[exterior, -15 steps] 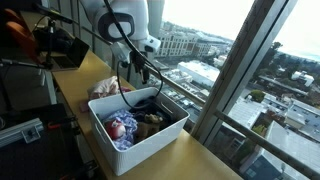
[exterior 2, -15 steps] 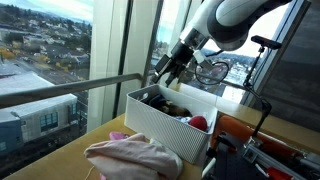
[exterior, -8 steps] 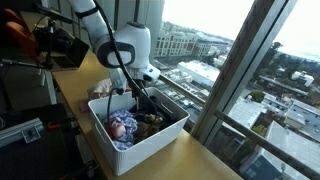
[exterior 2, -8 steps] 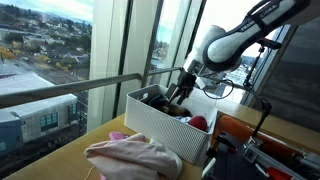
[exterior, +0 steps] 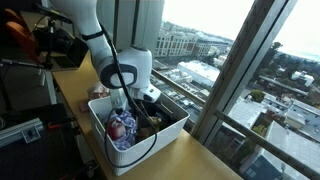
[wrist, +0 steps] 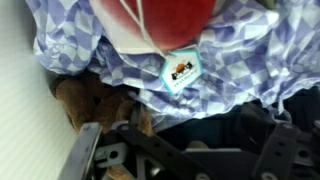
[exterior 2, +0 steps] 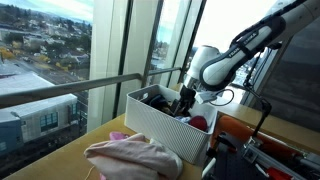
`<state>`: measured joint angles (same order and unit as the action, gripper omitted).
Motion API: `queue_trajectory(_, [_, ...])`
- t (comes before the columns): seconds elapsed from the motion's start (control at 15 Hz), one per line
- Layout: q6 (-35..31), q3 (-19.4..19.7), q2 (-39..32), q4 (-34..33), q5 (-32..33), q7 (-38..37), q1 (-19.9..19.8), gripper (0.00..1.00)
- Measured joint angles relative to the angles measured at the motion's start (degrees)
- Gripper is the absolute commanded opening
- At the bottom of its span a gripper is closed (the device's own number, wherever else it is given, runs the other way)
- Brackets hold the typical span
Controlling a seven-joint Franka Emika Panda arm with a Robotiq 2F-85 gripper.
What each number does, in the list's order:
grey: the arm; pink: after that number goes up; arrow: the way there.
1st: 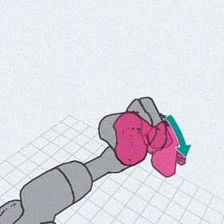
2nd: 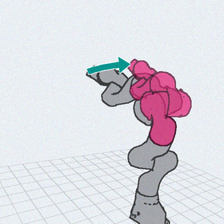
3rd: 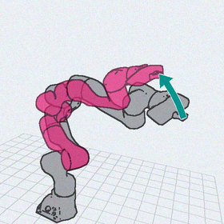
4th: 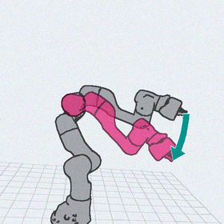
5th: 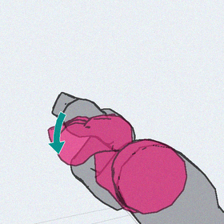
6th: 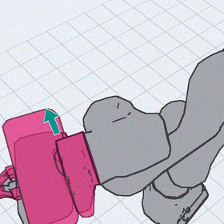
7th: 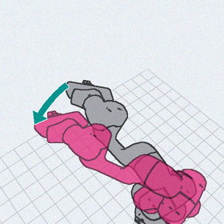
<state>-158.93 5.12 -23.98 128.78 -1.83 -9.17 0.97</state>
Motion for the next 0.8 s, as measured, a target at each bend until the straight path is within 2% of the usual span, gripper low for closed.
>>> queue_trajectory(0.47, [-2.1, 3.4, -7.5, -1.1, 2.3, -2.4, 1.4, 1.0])
queue_trajectory(0.53, [-2.1, 3.5, -8.3, -1.5, 2.3, -2.6, 1.4, 0.75])
queue_trajectory(0.6, [-2.1, 3.5, -8.8, -1.9, 2.3, -2.8, 1.4, 0.74])
queue_trajectory(0.8, [-2.1, 3.5, -9.3, -2.7, 2.3, -3.3, 1.9, 0.5])
